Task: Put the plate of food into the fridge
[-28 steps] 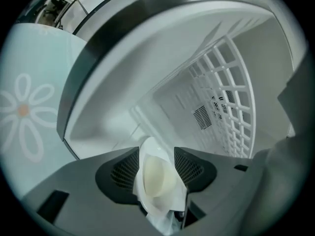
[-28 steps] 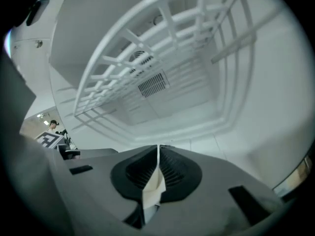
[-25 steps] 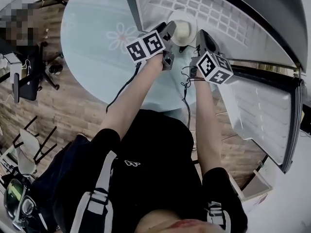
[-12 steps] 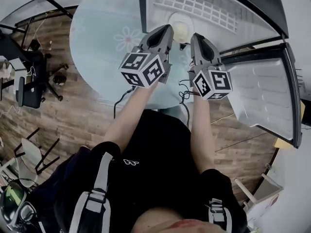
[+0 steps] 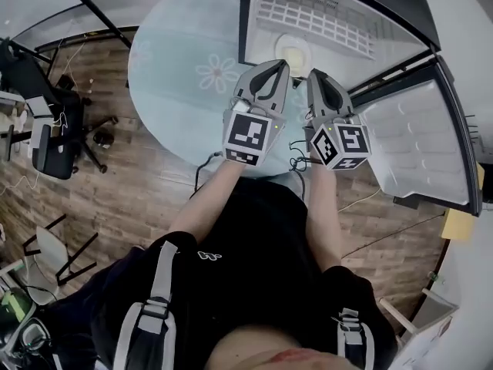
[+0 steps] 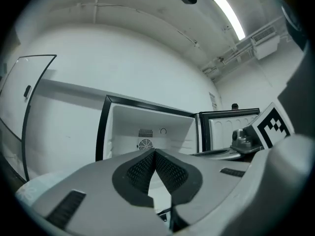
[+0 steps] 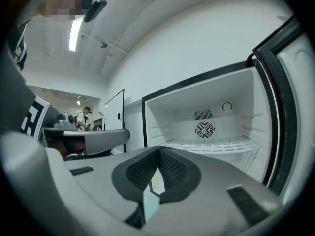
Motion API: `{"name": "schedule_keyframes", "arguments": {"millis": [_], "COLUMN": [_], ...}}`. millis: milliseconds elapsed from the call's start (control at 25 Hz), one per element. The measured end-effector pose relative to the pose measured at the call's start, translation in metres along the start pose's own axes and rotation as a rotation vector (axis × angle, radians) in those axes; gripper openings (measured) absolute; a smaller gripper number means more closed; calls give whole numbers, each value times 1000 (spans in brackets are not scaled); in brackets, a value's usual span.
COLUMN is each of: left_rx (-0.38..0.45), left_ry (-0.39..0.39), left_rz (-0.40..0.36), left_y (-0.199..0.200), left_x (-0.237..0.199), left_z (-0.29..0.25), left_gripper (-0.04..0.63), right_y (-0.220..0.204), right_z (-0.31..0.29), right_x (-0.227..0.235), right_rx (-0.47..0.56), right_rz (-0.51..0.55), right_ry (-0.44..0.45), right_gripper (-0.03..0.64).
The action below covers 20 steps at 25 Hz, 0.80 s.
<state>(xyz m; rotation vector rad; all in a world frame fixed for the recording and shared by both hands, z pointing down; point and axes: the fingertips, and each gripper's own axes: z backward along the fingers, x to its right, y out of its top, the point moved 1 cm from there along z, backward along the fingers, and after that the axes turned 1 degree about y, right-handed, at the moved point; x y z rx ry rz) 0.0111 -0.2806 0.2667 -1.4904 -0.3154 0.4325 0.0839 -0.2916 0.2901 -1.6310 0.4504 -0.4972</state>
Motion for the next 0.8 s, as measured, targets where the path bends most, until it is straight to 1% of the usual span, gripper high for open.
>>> {"name": "schedule_keyframes", "arguments": {"millis": [160,360,520,680,800], "left_rx": [10,0,-1,-17,-7], "left_ry": [4,8,-6,0,9], "left_rz": [-5,20,30,49,72], "left_y": [4,-2,-2,-5,-3], "left_x": [-2,-4,-6,-11,-14], "left_z": [5,5,5,2,-3], "left_gripper": [-9,-9,-9,-9,-9], "right_y": [0,5,9,12,17], "right_z": [-3,-4,-9,-17,-18], "right_x": [-9,-12,-15,-17,-15], "right_rx": [-3,-7,0,-4,-3], "right_rz": [17,39,49,67,94], "right_ry": [17,31,32,43,42], "right_gripper": [2,2,2,2,2]}}
